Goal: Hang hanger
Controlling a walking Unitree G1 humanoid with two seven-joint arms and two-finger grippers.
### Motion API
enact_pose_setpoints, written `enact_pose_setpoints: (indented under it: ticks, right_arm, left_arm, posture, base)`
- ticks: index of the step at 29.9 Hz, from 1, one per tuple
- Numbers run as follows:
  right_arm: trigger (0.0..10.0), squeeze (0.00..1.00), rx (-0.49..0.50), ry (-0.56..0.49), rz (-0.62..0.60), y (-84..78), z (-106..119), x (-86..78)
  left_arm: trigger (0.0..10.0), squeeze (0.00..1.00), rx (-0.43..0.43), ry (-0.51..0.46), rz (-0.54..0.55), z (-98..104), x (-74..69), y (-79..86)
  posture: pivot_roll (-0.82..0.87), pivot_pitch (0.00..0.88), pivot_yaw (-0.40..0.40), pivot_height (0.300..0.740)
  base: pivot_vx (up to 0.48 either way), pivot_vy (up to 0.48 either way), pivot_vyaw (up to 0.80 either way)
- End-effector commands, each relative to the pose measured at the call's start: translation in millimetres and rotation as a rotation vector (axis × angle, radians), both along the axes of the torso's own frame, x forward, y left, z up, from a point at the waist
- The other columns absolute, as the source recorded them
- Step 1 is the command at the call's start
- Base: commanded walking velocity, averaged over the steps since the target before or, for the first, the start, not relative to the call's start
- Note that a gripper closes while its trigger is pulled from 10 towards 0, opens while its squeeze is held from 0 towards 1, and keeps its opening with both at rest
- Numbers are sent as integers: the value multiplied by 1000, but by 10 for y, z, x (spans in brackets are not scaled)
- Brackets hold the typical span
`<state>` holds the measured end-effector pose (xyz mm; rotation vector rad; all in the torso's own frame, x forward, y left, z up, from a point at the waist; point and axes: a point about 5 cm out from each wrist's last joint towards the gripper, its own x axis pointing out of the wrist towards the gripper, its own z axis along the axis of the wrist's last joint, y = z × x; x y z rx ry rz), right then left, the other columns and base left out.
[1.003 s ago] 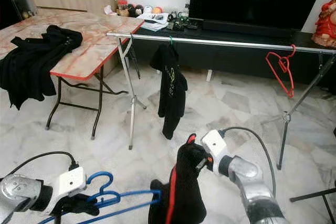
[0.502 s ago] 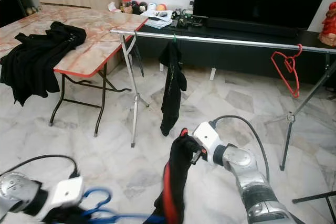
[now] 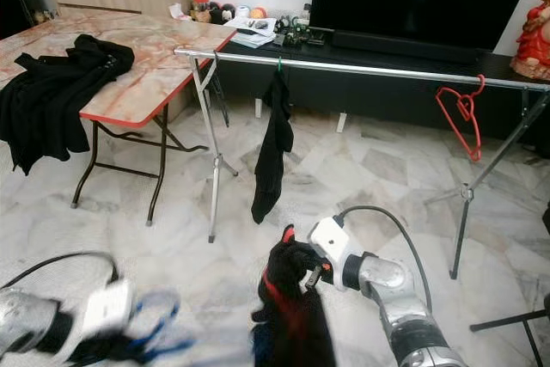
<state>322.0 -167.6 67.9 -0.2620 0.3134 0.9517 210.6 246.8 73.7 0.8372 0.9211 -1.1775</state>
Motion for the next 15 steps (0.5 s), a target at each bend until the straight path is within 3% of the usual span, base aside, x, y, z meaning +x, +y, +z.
enact_pose_setpoints:
  ticks: [1, 2, 3, 4, 6, 8, 10, 11, 12, 13, 14, 15]
  right_arm:
    - [0, 0, 11, -42, -30, -26, 91, 64]
    - [0, 0, 13, -50, -51, -16, 102, 86]
    - [0, 0, 13, -50, -51, -16, 102, 86]
    - [0, 0, 14, -51, -50, 5, 97, 86]
    - [0, 0, 14, -52, -50, 24, 84, 80]
    - [0, 0, 14, -52, -59, 35, 69, 76]
    - [0, 0, 15, -52, -68, 39, 59, 75]
    - [0, 0, 13, -52, -71, 41, 51, 71]
    - [0, 0, 11, -49, -67, 45, 37, 61]
    - [0, 0, 11, -49, -67, 45, 37, 61]
    - [0, 0, 8, -46, -64, 49, 20, 49]
    - [0, 0, 6, -46, -68, 46, 15, 47]
  left_arm:
    - [10000, 0, -26, -79, -23, 35, 98, -77]
    - [10000, 0, -351, -71, 88, 190, 163, -320]
    - [10000, 0, -351, -71, 88, 190, 163, -320]
    - [10000, 0, -611, -12, 136, 351, 151, -458]
    - [10000, 0, -733, 14, 154, 446, 144, -475]
    - [10000, 0, -750, 18, 161, 459, 144, -457]
    - [10000, 0, -663, 15, 148, 396, 137, -424]
    - [10000, 0, -484, 0, 122, 266, 120, -351]
    - [10000, 0, -192, -15, 38, 92, 76, -175]
    - [10000, 0, -192, -15, 38, 92, 76, -175]
    - [10000, 0, 123, 2, -91, -56, -15, 76]
    - [10000, 0, 107, 1, -61, -62, -12, 91]
  posture:
    - [163, 0, -49, 740]
    - [163, 0, -47, 740]
    - [163, 0, -47, 740]
    - [163, 0, -47, 740]
    - [161, 0, -44, 740]
    - [160, 0, -42, 740]
    - [161, 0, -42, 740]
    - [164, 0, -42, 740]
    - [167, 0, -42, 740]
    - [167, 0, -42, 740]
    - [166, 0, -42, 740]
    - [164, 0, -41, 740]
  base:
    - [0, 0, 0]
    - [0, 0, 0]
    - [0, 0, 0]
    - [0, 0, 0]
    - [0, 0, 0]
    - [0, 0, 0]
    - [0, 0, 0]
    - [0, 0, 0]
    - [0, 0, 0]
    - [0, 0, 0]
    - [0, 0, 0]
    - [0, 0, 0]
